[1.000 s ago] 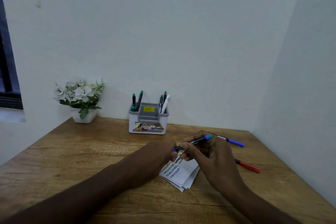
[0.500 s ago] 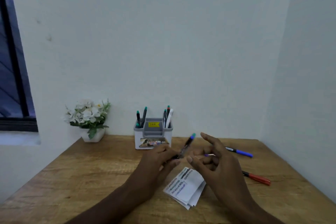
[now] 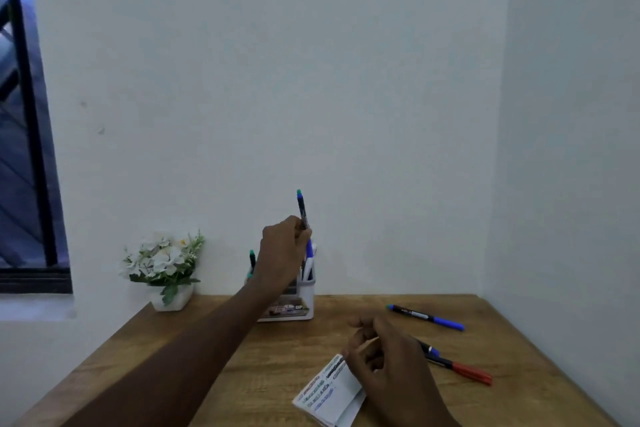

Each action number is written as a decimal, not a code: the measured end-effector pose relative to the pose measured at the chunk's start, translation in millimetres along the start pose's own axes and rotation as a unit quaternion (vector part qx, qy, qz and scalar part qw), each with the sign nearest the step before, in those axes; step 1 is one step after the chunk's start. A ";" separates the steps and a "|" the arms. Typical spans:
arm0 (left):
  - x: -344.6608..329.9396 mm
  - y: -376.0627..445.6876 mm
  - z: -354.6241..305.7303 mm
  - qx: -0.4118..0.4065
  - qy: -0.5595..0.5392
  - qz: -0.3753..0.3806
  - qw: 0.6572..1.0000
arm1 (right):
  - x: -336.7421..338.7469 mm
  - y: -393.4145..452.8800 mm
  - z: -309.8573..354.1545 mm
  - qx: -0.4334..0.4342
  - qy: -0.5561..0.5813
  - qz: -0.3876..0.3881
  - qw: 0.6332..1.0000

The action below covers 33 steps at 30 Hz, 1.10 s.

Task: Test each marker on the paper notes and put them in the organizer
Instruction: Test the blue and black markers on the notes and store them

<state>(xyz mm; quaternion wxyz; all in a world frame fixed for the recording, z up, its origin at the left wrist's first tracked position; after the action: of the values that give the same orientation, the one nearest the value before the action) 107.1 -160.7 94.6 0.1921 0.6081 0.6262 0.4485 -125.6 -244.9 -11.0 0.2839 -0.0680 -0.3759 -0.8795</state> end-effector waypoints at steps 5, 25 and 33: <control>-26.5 0.6 19.2 0.018 0.112 0.067 0.991 | 7.2 8.3 0.0 0.025 -0.023 -0.005 0.999; 54.2 -157.9 -3.3 -0.094 -0.043 0.302 0.948 | 56.0 46.2 -27.4 0.023 -0.436 0.072 0.897; 35.7 -168.3 5.0 -0.126 -0.064 0.323 0.936 | 64.3 43.7 -33.3 -0.005 -0.522 0.110 0.846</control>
<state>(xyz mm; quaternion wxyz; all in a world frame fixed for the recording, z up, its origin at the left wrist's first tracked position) 5.3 -101.9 -31.0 0.1522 0.7756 0.3209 0.5218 -151.8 -321.3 14.0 0.1402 -0.5596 -0.4540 -0.6790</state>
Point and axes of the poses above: each hand's wrist, its own y-axis towards the middle knuckle, its own x-axis out of the back of the hand, z = x × y, the point moved 5 cm from there along y, towards the middle knuckle, and after that the axes turned 14 degrees about -z, right-handed, at the moved point
